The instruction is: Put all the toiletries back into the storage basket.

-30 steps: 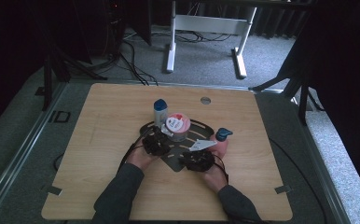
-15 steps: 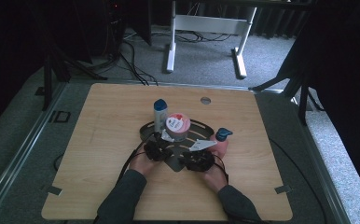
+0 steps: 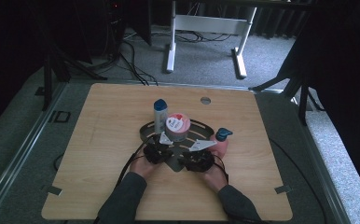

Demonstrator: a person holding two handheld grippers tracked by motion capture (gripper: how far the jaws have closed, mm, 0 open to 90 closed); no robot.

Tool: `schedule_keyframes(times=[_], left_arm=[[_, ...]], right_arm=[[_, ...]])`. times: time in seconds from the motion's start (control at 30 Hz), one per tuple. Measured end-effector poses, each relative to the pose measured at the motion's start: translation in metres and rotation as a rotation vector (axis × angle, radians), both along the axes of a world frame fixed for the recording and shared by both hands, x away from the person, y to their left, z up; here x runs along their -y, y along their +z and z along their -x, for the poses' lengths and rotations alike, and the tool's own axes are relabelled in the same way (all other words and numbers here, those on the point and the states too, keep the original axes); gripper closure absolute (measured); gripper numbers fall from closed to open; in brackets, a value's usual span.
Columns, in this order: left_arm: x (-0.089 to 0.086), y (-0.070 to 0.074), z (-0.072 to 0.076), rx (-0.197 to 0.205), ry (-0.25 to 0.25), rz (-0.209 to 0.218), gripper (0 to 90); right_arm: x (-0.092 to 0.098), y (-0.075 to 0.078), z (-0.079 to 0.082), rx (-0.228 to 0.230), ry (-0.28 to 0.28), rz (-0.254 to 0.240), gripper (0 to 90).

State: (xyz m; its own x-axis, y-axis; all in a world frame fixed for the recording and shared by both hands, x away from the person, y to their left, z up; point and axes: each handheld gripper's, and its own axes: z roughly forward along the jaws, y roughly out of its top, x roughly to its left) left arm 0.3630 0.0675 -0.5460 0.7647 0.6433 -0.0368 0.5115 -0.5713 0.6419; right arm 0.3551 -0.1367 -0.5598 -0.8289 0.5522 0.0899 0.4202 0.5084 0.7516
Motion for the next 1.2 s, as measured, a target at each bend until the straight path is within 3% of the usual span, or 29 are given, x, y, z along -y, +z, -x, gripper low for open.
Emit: schedule_keyframes(times=[0.13, 0.3, 0.5, 1.2], left_arm=[[-0.003, -0.002, 0.0, -0.005, 0.003, 0.031, 90.0], [-0.007, -0.005, 0.001, -0.003, 0.012, 0.066, 90.0], [-0.007, -0.005, 0.001, -0.003, 0.01, 0.068, 90.0], [-0.01, -0.007, 0.002, -0.004, 0.017, 0.099, 90.0]], right_arm=[[-0.003, 0.002, 0.001, 0.003, 0.009, 0.028, 57.7], [-0.002, 0.008, 0.003, -0.01, 0.016, 0.05, 59.6], [0.004, 0.018, 0.015, -0.004, 0.05, 0.07, 59.8], [0.046, 0.064, 0.034, 0.045, -0.005, 0.118, 54.9]])
